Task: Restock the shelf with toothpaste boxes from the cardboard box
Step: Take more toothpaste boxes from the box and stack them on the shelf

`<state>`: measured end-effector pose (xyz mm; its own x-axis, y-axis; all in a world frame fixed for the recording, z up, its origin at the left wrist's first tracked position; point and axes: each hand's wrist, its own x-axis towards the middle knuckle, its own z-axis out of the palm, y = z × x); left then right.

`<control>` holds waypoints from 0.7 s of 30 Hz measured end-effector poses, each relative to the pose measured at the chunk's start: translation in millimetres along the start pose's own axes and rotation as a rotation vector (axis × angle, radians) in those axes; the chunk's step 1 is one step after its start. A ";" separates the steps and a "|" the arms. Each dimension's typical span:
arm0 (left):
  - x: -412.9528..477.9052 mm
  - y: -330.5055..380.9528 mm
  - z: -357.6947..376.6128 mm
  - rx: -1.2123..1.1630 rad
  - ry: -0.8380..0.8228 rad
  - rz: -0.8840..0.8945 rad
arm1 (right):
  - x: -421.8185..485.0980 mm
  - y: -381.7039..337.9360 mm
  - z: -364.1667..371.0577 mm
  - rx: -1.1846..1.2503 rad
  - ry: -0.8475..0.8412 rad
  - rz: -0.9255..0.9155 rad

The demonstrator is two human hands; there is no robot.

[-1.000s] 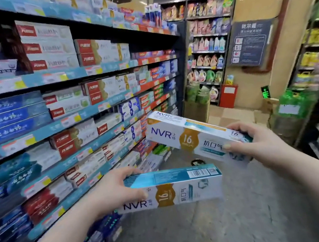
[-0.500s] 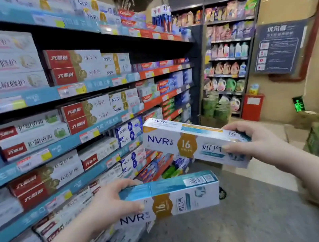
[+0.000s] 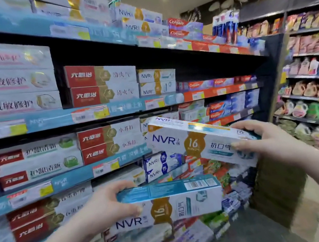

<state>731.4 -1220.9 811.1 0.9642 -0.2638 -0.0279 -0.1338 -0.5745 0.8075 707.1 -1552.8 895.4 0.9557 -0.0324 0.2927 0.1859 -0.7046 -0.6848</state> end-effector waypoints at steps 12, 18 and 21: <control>188.0 48.5 -51.4 0.045 0.085 0.121 | 213.9 33.0 -28.6 0.038 0.070 -0.144; 237.1 51.9 -61.6 0.001 0.131 0.144 | 308.5 41.7 -41.5 0.078 0.023 -0.185; 247.9 54.3 -64.2 -0.041 0.167 0.143 | 355.7 41.8 -41.7 0.057 -0.027 -0.217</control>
<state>977.9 -1267.7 885.9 0.9611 -0.2064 0.1838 -0.2657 -0.5078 0.8195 1045.2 -1623.3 998.7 0.8975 0.1355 0.4197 0.3998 -0.6516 -0.6446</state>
